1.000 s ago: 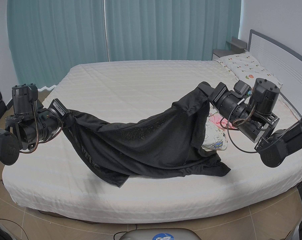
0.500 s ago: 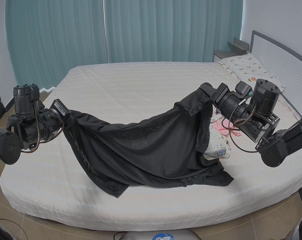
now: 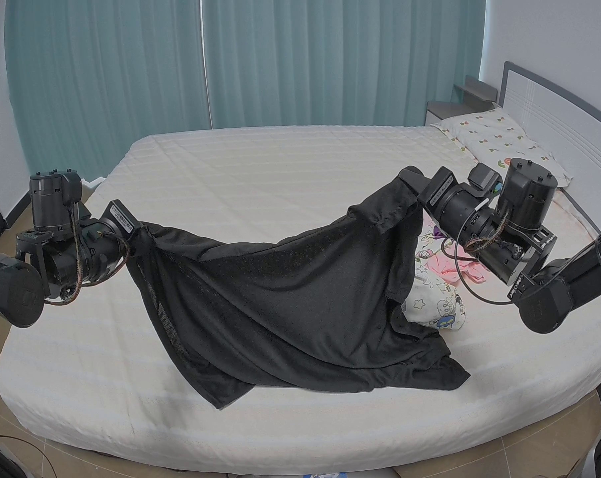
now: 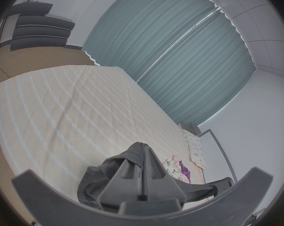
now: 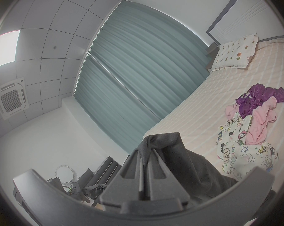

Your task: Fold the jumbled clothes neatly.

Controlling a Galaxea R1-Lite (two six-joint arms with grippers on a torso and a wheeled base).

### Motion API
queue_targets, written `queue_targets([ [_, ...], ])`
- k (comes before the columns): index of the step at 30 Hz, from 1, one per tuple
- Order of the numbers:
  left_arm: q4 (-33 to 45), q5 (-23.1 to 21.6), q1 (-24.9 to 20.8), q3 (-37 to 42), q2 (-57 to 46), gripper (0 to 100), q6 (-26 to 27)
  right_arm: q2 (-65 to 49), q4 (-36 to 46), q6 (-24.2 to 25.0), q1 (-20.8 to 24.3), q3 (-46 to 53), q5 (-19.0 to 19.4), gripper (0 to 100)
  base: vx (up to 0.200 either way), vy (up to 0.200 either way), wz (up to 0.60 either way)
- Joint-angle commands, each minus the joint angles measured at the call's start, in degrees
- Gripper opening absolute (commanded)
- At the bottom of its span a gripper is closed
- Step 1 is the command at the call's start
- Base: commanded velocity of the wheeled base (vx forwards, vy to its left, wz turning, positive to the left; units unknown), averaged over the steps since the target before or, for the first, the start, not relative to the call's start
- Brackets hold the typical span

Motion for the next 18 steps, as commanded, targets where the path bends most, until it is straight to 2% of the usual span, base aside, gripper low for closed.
queue_targets([
  [1, 0.03, 0.02, 0.47, -0.04, 0.04, 0, -0.02, 0.0, -0.02, 0.0, -0.04, 0.0, 0.01, 0, 0.0, 0.2, 0.0],
  [8, 0.03, -0.07, 2.23, 0.4, -0.14, 0, -0.02, -0.18, -0.11, 0.0, 0.05, 0.0, 0.01, 0, 0.0, 0.2, 0.0],
  [18, 0.12, -0.16, 2.23, 2.33, -1.45, 0, -0.02, -0.8, -0.11, -0.09, 0.05, 1.23, -0.07, 0, 0.0, 0.2, 0.0],
])
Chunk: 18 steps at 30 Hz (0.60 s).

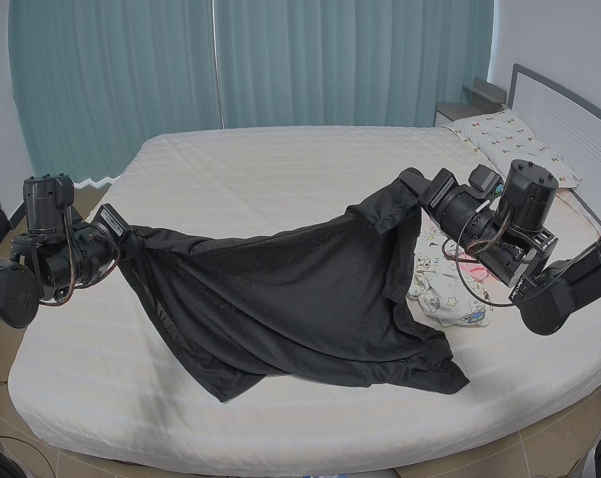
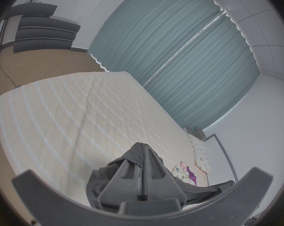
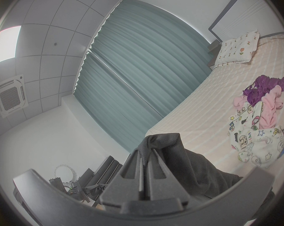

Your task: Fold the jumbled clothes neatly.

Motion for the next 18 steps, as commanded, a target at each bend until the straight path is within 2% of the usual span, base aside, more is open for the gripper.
queue_targets([
  [1, -0.19, 0.01, -0.03, 1.09, -0.85, 0, 0.06, -0.4, -0.02, -0.04, 0.0, 0.35, -0.05, 0, 0.0, 0.2, 0.0],
  [9, -0.01, -0.07, -0.38, 2.58, -1.81, 0, 0.06, -1.63, -1.52, -0.3, -0.08, 3.43, -0.05, 0, 0.0, 0.0, 0.0],
  [18, 0.16, -2.36, -0.82, 4.6, -3.4, 0, 0.06, -3.82, -1.96, -0.39, -0.7, 6.51, -0.05, 0, 0.0, 0.0, 0.0],
])
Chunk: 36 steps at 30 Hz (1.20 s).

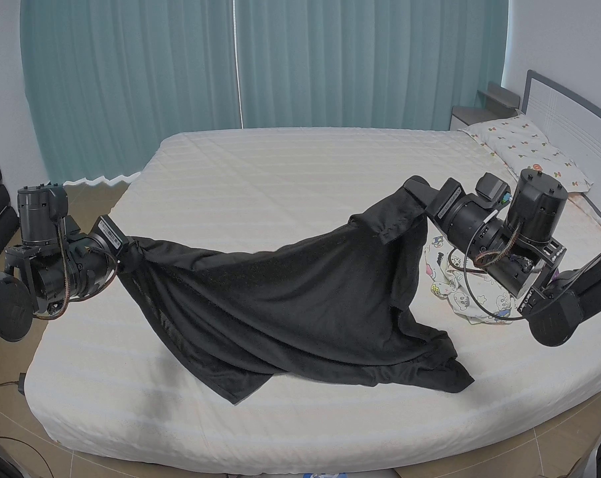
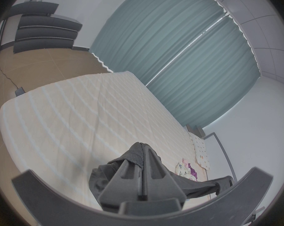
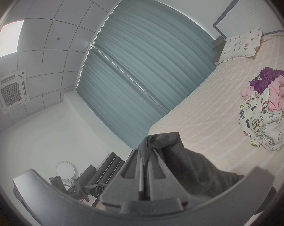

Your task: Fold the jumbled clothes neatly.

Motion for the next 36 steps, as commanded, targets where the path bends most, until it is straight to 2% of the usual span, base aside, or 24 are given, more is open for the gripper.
queue_targets([
  [1, -0.12, -0.09, -0.05, 1.28, -0.81, 0, -0.02, -1.71, -0.07, -0.02, -0.04, 2.23, 0.0, 0, 0.0, 0.0, 0.0],
  [9, -0.03, -0.18, -0.75, 3.48, -3.01, 0, -0.02, -5.23, -0.15, 0.15, -0.04, 5.57, 0.09, 0, -0.2, 0.0, 0.0],
  [13, 0.06, -0.18, -1.98, 3.74, -6.44, 0, -0.11, -11.55, -0.07, 0.15, 1.19, 9.53, 0.09, 0, -0.2, 0.0, 0.0],
  [23, 3.75, -0.18, -4.27, 2.43, -15.67, 0, -0.37, -31.94, 3.45, -0.29, 4.88, 11.64, 1.05, 0, 0.0, 0.0, 0.0],
  [26, 5.86, -0.18, -4.8, 0.4, -18.04, 0, -1.52, -36.16, 7.49, -0.37, 5.23, 8.82, 1.14, 0, 0.0, 0.0, 0.0],
  [29, 11.13, -0.27, -5.32, -5.57, -20.06, 0, -4.24, -40.73, 15.23, -0.2, 4.71, 2.06, 2.64, 0, 0.0, 0.0, 0.0],
  [30, 11.13, -0.27, -5.32, -5.57, -20.06, 0, -4.24, -40.73, 15.23, -0.2, 4.71, 2.06, 2.64, 0, 0.0, 0.0, 0.0],
  [32, 16.93, -1.32, -5.15, -11.99, -19.45, 0, -5.82, -40.47, 19.88, 0.68, 1.37, -4.54, 4.66, 0, 0.0, 0.0, 0.0],
  [36, 21.24, -3.79, -4.71, -17.88, -17.34, 0, -9.16, -34.67, 23.05, 6.04, -3.47, -12.27, 7.38, 0, 0.0, 0.0, 0.0],
])
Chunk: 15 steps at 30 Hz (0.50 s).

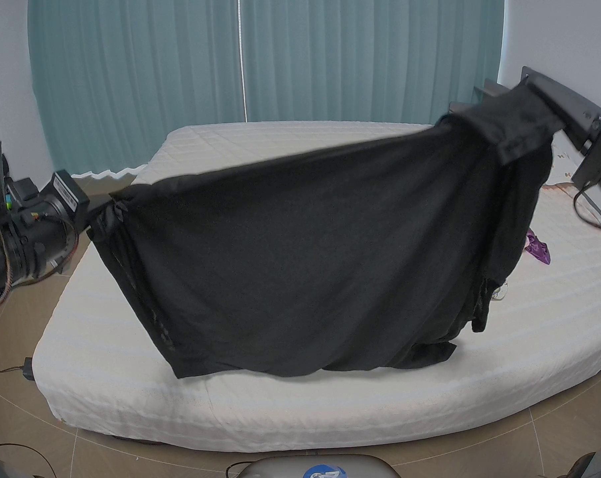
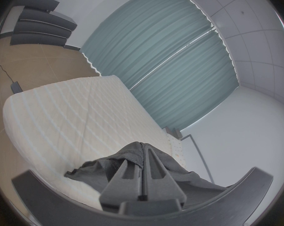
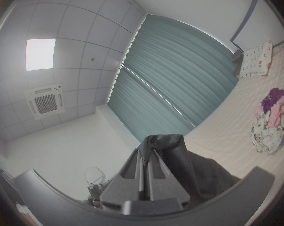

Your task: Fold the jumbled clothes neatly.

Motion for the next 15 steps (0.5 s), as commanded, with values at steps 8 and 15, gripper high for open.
queue_targets([
  [8, 8.23, -2.32, 0.82, -13.63, 15.82, 0, -5.85, 24.56, 5.91, 5.98, -13.35, -19.78, 5.0, 0, 0.0, 0.0, 0.0],
  [15, 7.87, -2.32, 1.44, -18.11, 27.86, 0, -5.58, 38.36, 2.92, 2.2, -15.46, -23.82, 4.21, 0, 0.057, 0.0, 0.0],
])
